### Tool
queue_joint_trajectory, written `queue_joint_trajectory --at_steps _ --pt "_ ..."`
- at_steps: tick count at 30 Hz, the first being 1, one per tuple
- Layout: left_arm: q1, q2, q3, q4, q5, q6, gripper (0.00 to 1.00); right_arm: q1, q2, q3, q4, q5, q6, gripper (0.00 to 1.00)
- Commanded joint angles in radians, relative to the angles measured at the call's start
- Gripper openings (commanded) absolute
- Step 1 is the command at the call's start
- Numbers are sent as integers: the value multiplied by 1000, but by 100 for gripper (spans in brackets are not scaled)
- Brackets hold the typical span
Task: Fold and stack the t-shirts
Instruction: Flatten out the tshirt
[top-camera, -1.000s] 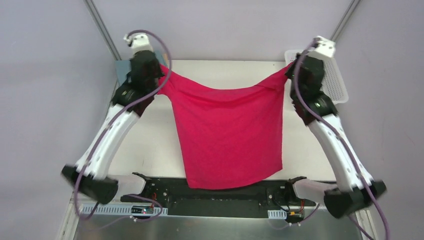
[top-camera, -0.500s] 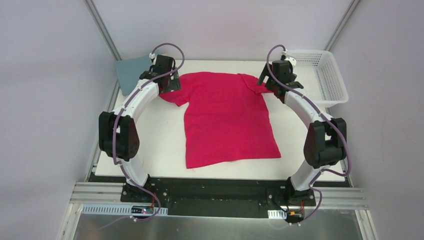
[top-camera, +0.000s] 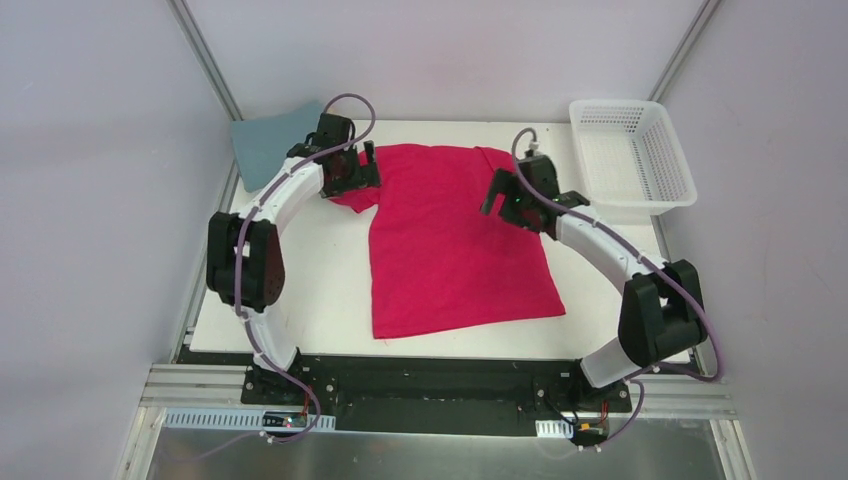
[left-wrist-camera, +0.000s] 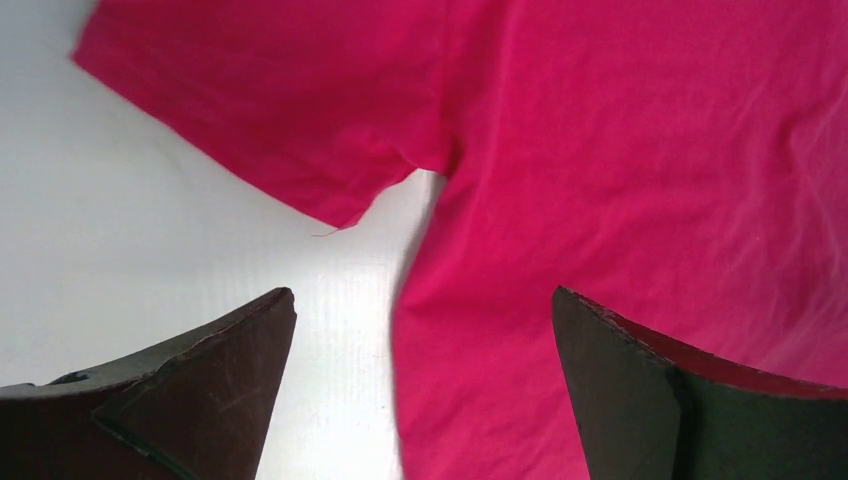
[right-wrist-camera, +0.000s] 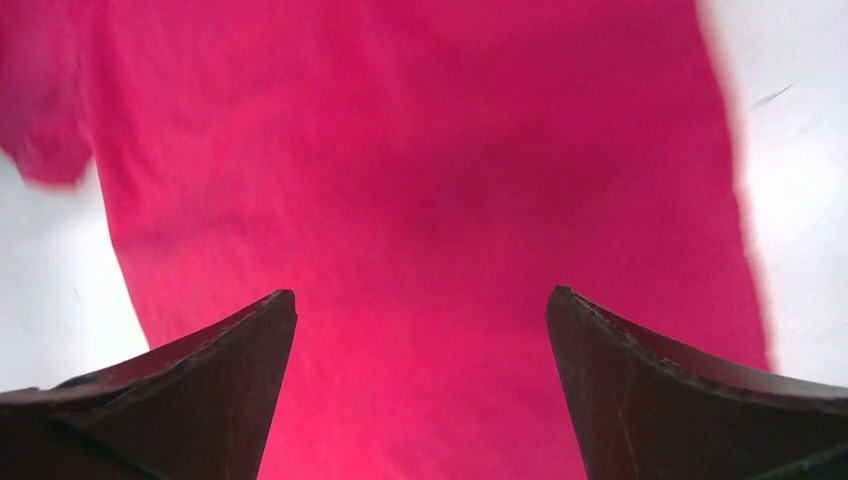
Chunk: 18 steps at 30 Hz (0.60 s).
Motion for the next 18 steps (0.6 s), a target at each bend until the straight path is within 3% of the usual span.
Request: queue_joint_trajectory --at_steps 1,6,10,14,18 --pt "-7 93 75 48 150 9 99 135 -12 -56 -69 -70 92 99" --pt "-7 289 259 51 173 48 99 248 -6 -158 -27 -149 175 99" --pt "-7 395 311 52 208 25 99 269 9 -220 11 -198 231 99" --pt "-7 400 269 52 170 5 99 267 35 -240 -10 -127 246 99" --pt "-7 333 135 52 152 -40 99 217 71 -225 -59 -44 242 100"
